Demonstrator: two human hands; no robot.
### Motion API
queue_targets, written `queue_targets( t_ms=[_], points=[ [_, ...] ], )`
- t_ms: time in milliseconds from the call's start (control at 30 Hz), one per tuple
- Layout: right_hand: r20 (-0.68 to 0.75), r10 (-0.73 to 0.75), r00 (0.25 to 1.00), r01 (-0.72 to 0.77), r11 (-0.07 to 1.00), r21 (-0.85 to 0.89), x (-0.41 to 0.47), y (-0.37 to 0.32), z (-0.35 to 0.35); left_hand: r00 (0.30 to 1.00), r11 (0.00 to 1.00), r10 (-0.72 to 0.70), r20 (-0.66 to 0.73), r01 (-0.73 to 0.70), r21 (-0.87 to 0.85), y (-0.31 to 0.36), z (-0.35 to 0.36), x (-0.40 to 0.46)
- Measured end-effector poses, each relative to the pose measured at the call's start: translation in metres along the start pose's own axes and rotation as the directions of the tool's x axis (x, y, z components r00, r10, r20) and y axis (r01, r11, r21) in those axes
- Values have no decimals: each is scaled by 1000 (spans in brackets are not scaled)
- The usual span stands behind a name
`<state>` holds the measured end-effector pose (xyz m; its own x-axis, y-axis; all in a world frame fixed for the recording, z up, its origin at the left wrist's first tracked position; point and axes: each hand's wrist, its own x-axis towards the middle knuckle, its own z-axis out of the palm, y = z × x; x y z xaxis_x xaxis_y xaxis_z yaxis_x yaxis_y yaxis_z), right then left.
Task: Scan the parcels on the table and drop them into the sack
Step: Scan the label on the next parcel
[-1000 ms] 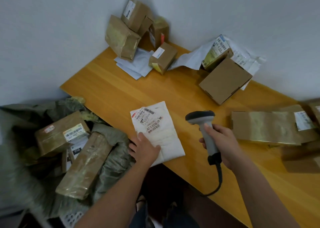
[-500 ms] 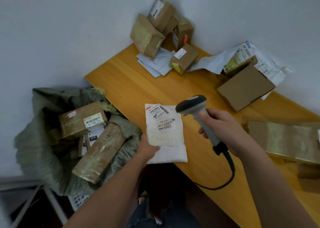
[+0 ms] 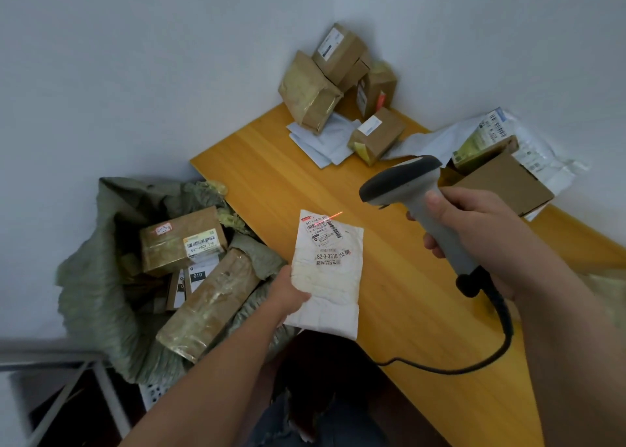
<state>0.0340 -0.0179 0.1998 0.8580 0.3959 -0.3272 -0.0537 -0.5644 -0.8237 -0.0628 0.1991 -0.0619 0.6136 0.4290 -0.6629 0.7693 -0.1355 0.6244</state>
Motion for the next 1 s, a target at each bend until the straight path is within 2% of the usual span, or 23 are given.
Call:
queue_targets(
  t_ms=[667, 1000],
  points=[
    [-78, 65, 995, -57, 993, 107, -14, -19, -17, 999, 999, 32, 30, -33, 32, 6, -5, 11],
    [-91, 48, 995, -42, 997, 65, -15, -42, 1, 994, 997, 79, 69, -78, -15, 3, -16, 18]
  ],
)
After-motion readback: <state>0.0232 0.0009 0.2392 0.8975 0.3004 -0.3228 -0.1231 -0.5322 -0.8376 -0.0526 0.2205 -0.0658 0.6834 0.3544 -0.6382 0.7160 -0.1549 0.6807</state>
